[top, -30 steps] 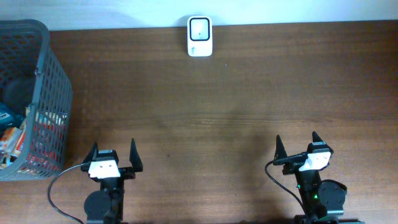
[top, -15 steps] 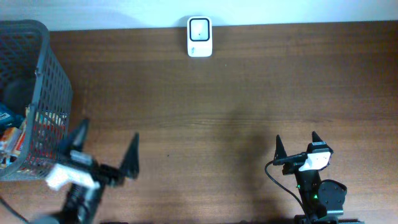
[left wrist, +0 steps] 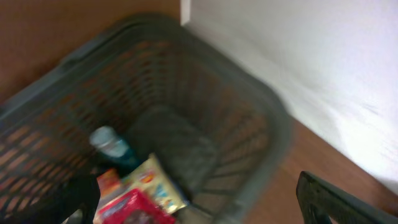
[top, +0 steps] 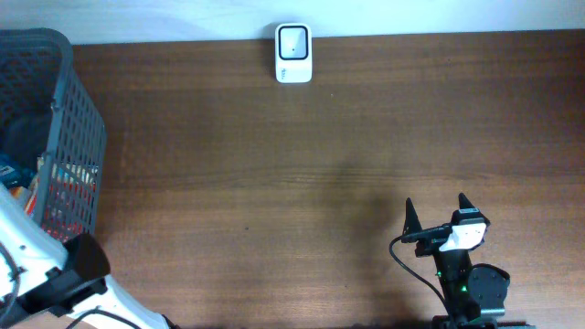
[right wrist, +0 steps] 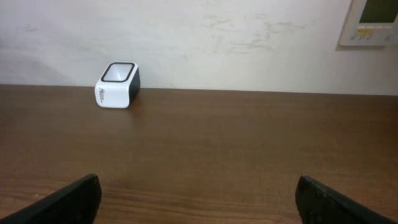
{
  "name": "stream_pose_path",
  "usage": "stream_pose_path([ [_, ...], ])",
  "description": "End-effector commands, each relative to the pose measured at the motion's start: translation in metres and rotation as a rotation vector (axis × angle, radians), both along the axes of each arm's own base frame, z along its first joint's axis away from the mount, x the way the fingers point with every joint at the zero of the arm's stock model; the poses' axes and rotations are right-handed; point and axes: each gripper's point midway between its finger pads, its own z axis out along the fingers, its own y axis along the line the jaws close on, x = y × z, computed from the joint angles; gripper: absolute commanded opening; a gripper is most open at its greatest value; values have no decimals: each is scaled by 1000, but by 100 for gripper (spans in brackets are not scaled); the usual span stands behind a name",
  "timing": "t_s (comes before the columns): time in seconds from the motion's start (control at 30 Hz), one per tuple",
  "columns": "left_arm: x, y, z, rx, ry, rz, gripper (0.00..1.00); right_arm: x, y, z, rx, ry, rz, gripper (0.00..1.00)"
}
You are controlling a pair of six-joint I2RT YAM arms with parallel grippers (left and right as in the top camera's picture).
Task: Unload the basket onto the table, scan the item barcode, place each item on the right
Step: 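Pick the blue mouthwash bottle from the basket with the left gripper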
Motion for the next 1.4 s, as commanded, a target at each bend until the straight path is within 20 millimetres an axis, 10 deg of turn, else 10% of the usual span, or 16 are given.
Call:
stream_pose_path([
  [0.0, -35, 49, -17, -57, 33, 197, 99, 0, 0, -3, 10, 3, -3, 99],
  [0.1, -70, 83, -55, -263, 26, 492, 99, 0, 0, -3, 10, 3, -3, 99],
  [0.53, -23, 148, -223, -396, 250, 669, 94, 0, 0, -3, 10, 3, -3, 99],
  [0.73, 3, 148, -270, -496, 249, 616, 64, 0, 0, -3, 10, 4, -3, 99],
  [0.87, 0, 143, -274, -512, 273, 616, 72, 0, 0, -3, 10, 3, -3, 99],
  [1.0, -2, 138, -229, -478, 205, 601, 69, 0, 0, -3, 10, 3, -3, 99],
  [1.2, -7, 147, -280, -473, 320, 645, 64, 0, 0, -3, 10, 4, -3, 99],
  [1.37, -2, 160, -279, -418, 293, 651, 41, 0, 0, -3, 10, 3, -3, 99],
])
